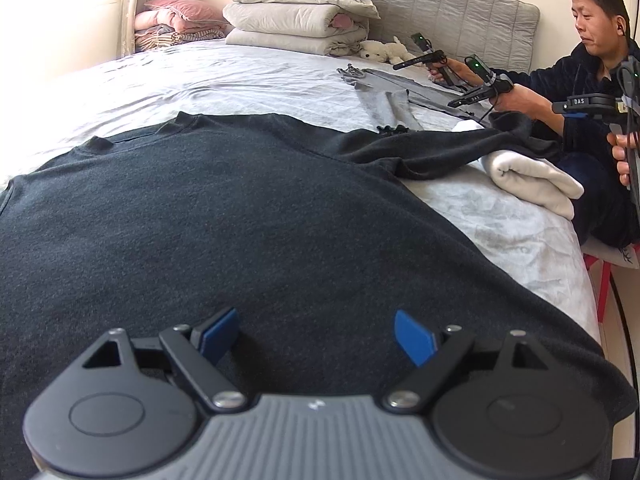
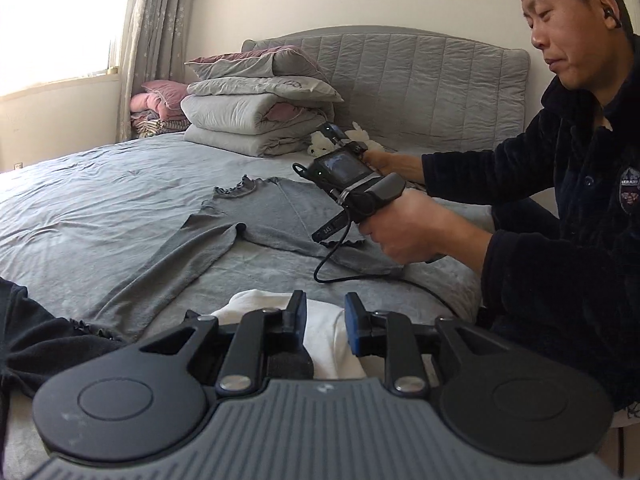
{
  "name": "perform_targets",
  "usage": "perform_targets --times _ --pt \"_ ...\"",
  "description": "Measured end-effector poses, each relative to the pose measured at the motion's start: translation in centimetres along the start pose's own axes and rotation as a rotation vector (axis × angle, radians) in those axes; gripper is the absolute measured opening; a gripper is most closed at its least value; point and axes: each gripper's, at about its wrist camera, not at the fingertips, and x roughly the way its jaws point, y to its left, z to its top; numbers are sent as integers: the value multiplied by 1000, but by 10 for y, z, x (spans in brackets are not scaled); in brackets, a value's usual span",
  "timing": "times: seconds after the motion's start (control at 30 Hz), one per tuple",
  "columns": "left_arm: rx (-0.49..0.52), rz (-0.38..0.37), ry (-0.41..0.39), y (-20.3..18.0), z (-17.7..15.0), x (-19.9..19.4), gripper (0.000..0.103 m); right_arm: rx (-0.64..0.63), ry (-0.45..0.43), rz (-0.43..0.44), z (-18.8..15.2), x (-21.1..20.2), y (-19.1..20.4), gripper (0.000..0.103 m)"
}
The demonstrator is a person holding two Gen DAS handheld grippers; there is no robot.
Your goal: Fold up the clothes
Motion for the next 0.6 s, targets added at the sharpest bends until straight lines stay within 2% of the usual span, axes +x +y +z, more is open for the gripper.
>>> perform_targets --times 0.07,0.13,0.3,0.43,0.5,0.53,0.57,0.6 --pt "-1 2 1 0 0 1 87 2 3 51 -6 -7 4 44" --pt "0 5 2 -1 0 1 87 -9 4 98 -9 -11 12 48" --pt "2 12 4 -2 -1 1 88 -63 31 200 -12 0 44 49" --pt "5 19 6 -3 -1 1 88 -116 70 225 -23 17 68 49" --pt "8 21 8 -3 -1 2 88 -148 86 211 -29 27 76 49" --pt "10 21 9 -3 -1 1 88 -177 79 184 -32 31 79 46" --pt "11 21 10 -3 -1 1 88 -199 69 157 -33 33 80 25" --pt "12 20 10 -3 0 1 88 -217 63 128 -33 34 78 11"
